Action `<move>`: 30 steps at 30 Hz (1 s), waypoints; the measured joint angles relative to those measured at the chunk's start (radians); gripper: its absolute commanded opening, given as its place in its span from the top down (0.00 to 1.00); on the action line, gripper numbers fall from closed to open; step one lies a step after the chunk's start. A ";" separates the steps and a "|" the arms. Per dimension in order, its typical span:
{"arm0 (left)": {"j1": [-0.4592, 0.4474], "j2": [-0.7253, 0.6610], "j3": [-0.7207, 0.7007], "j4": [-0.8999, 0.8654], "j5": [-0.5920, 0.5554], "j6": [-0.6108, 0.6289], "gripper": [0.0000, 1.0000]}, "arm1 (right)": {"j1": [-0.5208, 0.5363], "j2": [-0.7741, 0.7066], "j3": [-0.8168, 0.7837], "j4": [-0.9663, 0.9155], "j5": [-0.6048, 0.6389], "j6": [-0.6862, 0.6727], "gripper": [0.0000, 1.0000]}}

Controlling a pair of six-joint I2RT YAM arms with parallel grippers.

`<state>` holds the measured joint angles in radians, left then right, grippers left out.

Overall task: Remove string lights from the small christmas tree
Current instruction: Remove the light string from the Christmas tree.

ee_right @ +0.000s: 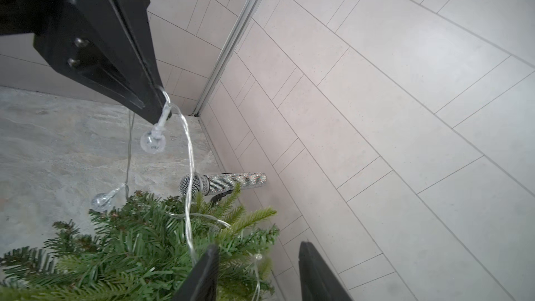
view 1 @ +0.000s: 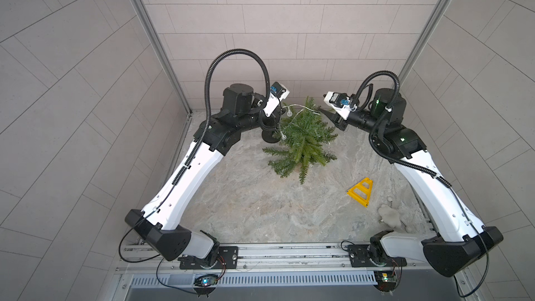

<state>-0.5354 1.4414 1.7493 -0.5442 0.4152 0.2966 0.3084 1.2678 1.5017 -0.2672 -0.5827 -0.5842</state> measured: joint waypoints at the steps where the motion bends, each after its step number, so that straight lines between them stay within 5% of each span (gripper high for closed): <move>1: 0.000 0.000 0.000 0.002 0.003 -0.003 1.00 | -0.010 -0.008 -0.012 -0.001 -0.015 0.017 0.50; 9: 0.000 0.000 0.006 -0.005 0.008 -0.013 1.00 | -0.160 -0.058 -0.074 -0.006 -0.148 0.167 0.49; 30: 0.000 0.014 0.198 -0.110 -0.001 -0.044 1.00 | -0.161 -0.083 -0.169 0.071 -0.255 0.296 0.52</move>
<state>-0.5354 1.4559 1.9469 -0.6544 0.4145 0.2523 0.1478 1.1851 1.3331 -0.1967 -0.8375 -0.2886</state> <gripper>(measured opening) 0.042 0.489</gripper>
